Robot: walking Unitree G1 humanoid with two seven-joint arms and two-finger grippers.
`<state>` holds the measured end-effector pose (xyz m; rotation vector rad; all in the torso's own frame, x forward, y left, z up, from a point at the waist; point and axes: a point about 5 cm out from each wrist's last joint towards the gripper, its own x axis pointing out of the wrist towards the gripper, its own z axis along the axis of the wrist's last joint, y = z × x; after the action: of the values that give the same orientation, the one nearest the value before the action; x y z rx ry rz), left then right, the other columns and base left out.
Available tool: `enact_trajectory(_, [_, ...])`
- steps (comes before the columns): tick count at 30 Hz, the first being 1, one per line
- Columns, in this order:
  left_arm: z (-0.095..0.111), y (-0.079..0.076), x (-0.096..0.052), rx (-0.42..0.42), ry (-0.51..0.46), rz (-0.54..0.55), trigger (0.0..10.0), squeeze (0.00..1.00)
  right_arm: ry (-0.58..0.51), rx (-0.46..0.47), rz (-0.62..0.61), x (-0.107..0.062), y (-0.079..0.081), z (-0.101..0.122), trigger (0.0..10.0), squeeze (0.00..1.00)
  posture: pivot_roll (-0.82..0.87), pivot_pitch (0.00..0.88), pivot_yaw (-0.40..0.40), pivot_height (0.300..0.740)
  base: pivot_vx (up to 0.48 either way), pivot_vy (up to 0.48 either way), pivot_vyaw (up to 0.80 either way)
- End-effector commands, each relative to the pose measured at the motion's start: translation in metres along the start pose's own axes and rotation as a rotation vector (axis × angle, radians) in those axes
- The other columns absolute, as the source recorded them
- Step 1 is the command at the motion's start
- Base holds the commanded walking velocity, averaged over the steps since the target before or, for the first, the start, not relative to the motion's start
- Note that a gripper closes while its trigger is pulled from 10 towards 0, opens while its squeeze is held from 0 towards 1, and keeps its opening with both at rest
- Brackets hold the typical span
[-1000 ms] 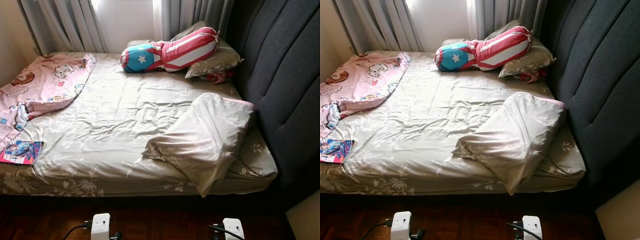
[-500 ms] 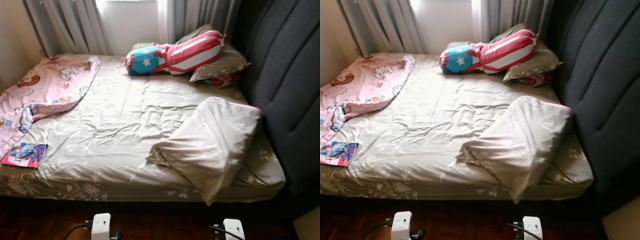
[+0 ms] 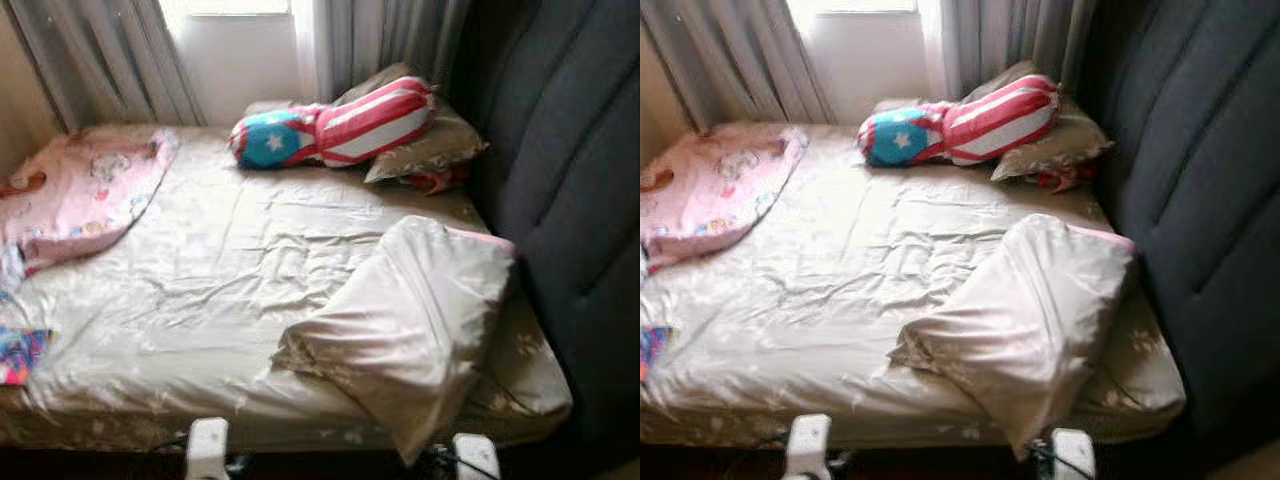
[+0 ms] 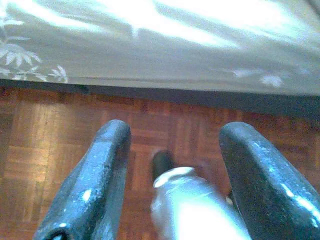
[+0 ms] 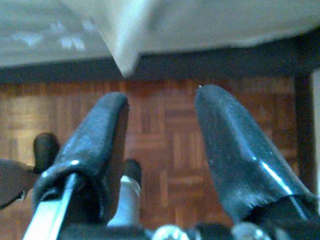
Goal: Clean up the room
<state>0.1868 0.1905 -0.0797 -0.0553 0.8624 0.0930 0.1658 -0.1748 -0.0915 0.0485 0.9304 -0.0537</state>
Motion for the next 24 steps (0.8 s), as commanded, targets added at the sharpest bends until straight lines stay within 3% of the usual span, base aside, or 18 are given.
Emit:
enact_trajectory(1, [-0.001, -0.002, 0.0, -0.007, 0.01, 0.001, 10.0, 0.0, -0.002, 0.002, -0.004, 0.0, -0.002, -0.001, 10.0, 0.0, -0.02, 0.01, -0.026, 0.74, 0.371, 0.0, 0.0])
enact_trajectory(8, [0.0, -0.002, 0.0, -0.01, 0.004, 0.007, 10.0, 0.0, -0.01, 0.008, 0.001, 0.0, -0.002, 0.0, 10.0, 0.0, -0.02, 0.012, -0.024, 0.74, 0.362, 0.0, 0.0])
enact_trajectory(19, [0.014, -0.005, 0.003, -0.046, -0.062, -0.019, 10.0, 0.0, -0.131, 0.053, 0.049, -0.002, 0.002, 0.01, 10.0, 0.0, -0.03, 0.009, -0.023, 0.74, 0.0, 0.0, 0.0])
enact_trajectory(21, [0.018, -0.006, 0.004, -0.035, -0.076, -0.022, 10.0, 0.0, -0.17, 0.102, 0.065, -0.003, 0.003, 0.012, 10.0, 0.0, -0.03, 0.004, -0.02, 0.74, 0.0, 0.0, 0.0])
enact_trajectory(23, [0.03, -0.009, 0.005, -0.027, -0.14, -0.035, 10.0, 0.0, -0.358, 0.128, 0.089, 0.003, 0.008, 0.069, 10.0, 0.0, -0.04, 0.0, -0.017, 0.74, 0.0, 0.0, 0.0])
enact_trajectory(24, [0.034, -0.01, 0.005, -0.027, -0.163, -0.04, 10.0, 0.0, -0.415, 0.129, 0.098, 0.003, 0.01, 0.087, 10.0, 0.0, -0.04, 0.0, -0.015, 0.74, 0.0, 0.0, 0.0])
